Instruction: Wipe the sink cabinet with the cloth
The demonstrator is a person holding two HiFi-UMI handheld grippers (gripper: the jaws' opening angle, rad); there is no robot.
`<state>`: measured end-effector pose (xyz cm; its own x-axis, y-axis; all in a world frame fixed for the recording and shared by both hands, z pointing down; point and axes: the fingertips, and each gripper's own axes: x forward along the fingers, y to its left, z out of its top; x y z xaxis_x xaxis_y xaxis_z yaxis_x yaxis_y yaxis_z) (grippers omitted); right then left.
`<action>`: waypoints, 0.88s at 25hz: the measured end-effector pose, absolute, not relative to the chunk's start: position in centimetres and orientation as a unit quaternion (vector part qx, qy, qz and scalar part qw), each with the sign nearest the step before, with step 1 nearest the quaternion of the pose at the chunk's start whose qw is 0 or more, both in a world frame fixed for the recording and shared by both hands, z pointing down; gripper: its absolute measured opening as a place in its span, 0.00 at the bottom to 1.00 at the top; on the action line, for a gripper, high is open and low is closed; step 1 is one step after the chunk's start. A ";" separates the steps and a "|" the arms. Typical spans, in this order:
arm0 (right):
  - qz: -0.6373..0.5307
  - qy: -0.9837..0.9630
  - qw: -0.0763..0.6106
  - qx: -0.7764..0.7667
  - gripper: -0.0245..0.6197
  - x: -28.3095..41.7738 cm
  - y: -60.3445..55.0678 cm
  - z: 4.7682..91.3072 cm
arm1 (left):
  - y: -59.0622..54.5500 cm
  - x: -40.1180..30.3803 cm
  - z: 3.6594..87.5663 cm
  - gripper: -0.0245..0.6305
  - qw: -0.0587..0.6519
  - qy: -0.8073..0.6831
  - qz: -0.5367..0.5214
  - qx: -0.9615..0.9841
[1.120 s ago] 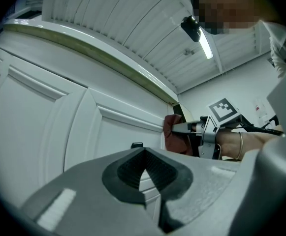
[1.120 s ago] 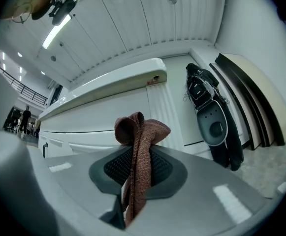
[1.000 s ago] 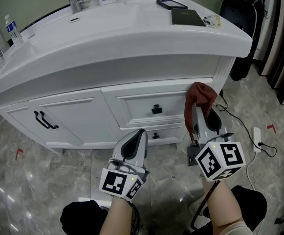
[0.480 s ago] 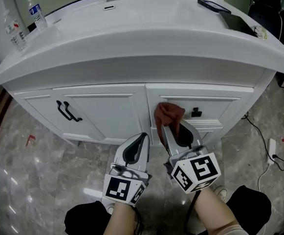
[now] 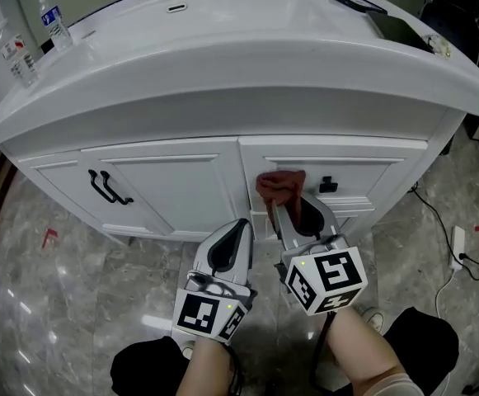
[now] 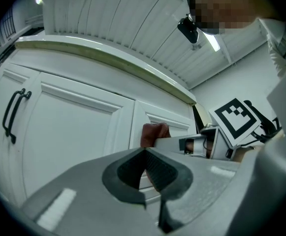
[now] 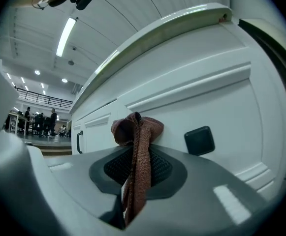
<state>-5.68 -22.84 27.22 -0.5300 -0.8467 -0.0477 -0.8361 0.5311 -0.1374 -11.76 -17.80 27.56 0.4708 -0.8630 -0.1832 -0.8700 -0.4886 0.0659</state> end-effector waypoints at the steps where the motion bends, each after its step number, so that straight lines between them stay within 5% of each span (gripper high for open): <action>1: -0.051 0.868 0.051 -0.491 0.17 -4.9 -23.1 27.3 | -17.8 -11.2 27.6 0.04 0.017 0.501 0.096 -0.860; 22: -0.038 0.823 0.074 -0.561 0.16 4.8 -21.8 25.3 | -18.1 -4.8 27.8 0.04 0.008 0.456 0.100 -0.884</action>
<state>4.81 -21.82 25.32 -0.3588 -0.9301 -0.0780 -0.9188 0.3667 -0.1459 -4.80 -18.07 27.80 0.5645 -0.8045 -0.1847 -0.8078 -0.5845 0.0765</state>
